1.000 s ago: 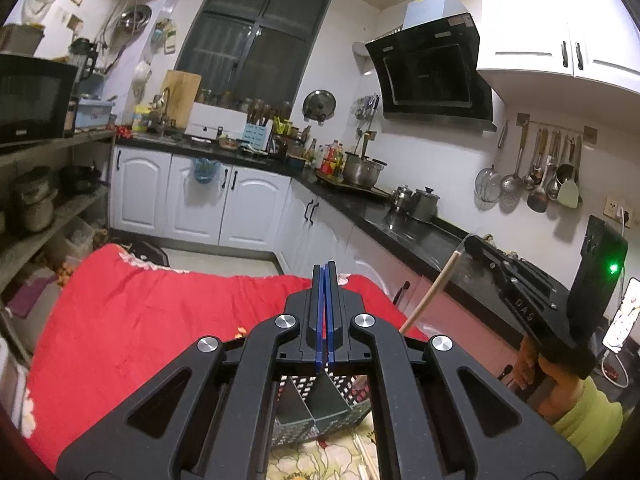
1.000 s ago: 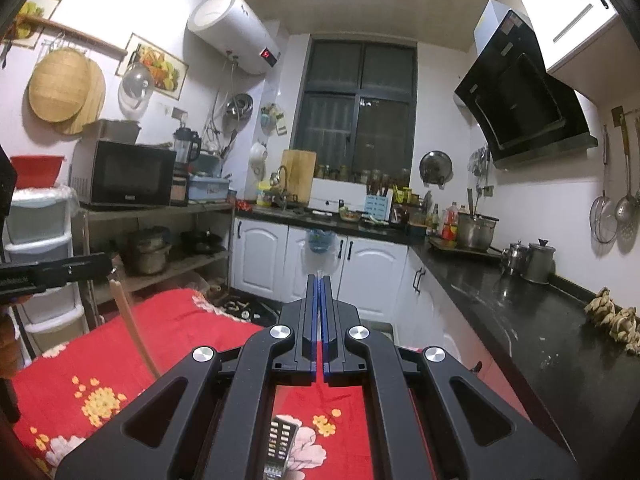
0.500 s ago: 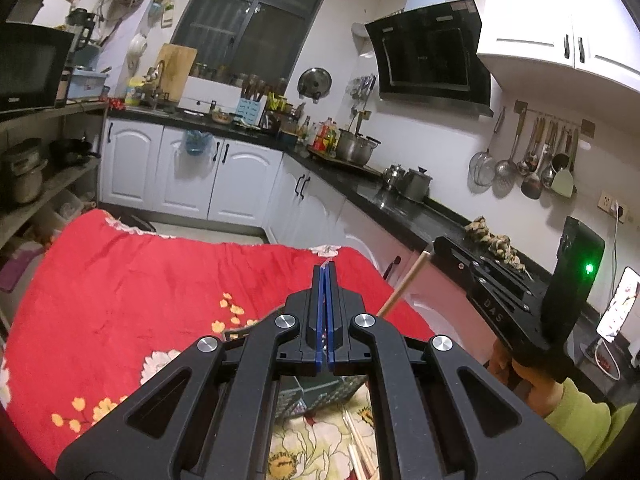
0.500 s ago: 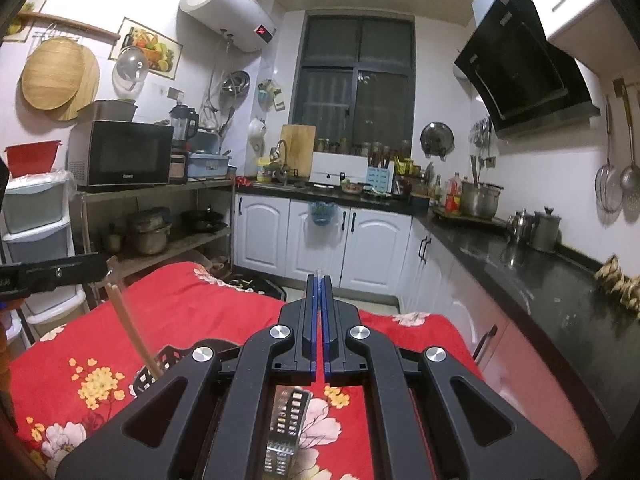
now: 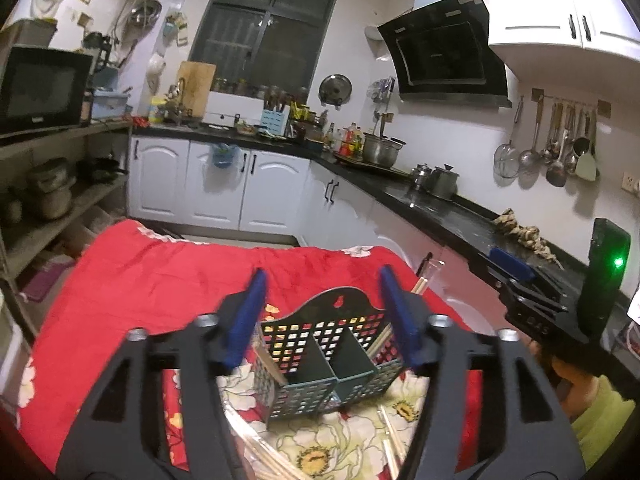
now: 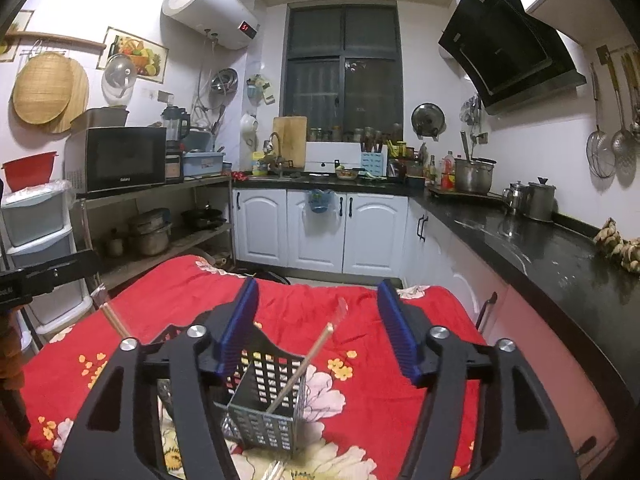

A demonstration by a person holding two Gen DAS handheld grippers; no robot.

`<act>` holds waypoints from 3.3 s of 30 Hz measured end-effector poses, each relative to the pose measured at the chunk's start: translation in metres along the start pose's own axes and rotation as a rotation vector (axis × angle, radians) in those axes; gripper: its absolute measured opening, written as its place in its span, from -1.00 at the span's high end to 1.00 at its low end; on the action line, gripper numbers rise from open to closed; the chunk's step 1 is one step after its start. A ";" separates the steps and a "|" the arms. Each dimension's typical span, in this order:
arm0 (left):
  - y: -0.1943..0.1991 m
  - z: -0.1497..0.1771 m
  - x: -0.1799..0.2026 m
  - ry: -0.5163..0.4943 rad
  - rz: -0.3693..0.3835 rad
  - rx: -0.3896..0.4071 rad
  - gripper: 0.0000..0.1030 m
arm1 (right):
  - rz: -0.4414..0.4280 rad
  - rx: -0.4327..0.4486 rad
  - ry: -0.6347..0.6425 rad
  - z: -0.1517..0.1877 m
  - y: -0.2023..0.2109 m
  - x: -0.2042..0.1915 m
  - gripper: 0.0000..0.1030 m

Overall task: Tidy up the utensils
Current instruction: 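Move the right tool back down over the chopstick pile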

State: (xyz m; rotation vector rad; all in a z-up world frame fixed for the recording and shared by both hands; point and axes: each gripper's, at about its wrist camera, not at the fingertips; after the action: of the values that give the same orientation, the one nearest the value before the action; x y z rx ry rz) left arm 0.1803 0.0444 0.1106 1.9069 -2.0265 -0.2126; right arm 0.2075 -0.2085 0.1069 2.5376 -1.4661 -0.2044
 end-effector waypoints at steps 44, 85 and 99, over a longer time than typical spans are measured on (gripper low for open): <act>0.029 0.063 -0.018 0.008 -0.085 -0.088 -0.80 | -0.009 -0.129 -0.060 0.075 0.059 -0.019 -0.51; -0.033 0.143 -0.063 0.112 -0.108 -0.414 -0.67 | -0.117 -0.424 -0.146 0.162 0.032 -0.020 -0.07; -0.054 0.160 -0.070 0.143 -0.081 -0.493 -0.30 | -0.130 -0.505 -0.240 0.181 0.012 -0.003 0.30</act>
State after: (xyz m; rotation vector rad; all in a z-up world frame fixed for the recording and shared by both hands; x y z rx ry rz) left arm 0.1776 0.0882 -0.0667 1.6385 -1.6171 -0.5262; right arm 0.1556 -0.2309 -0.0657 2.2409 -1.1326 -0.8127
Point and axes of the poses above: each gripper's, at about its wrist camera, not at the fingertips, and y roughly against the way its jaws point, x to its right, z to its underside, and after that the axes turned 13 degrees about -z, right-handed
